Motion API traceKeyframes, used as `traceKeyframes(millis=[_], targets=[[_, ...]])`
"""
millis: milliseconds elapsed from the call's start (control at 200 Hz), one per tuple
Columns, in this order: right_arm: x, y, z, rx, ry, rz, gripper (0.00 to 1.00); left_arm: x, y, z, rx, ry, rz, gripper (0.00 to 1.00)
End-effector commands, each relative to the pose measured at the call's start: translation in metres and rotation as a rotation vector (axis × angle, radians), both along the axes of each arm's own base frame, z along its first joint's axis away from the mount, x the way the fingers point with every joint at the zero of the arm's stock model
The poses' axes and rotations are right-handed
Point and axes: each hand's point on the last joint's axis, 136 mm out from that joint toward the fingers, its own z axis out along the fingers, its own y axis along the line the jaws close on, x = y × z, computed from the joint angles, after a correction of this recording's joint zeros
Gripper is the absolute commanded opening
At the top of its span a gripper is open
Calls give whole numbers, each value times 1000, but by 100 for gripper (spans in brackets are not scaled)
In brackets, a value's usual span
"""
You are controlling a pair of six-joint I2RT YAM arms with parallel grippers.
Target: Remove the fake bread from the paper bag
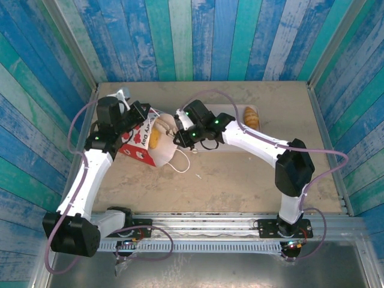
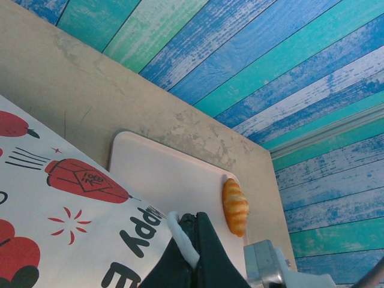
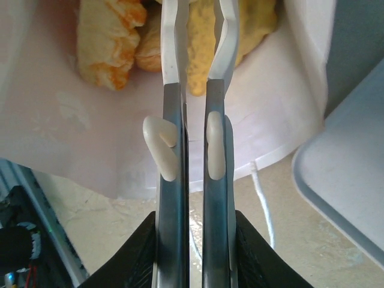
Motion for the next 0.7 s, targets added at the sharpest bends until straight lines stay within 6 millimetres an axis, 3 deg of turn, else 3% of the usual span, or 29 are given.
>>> traceKeyframes(millis=[0,190,591,696], targets=[[-8,2,33,88,-1,59,27,0,3,14,-19,-57,19,0],[-14,-5,45,153,58,84,27,6,-1,9,-52,-53,7,0],[-28,-52,57,253,165,113,27,15,1,2,-74,-51,34,0],[-29,-65,49,236,173,88,27,17,0,4,-94,-60,38,0]])
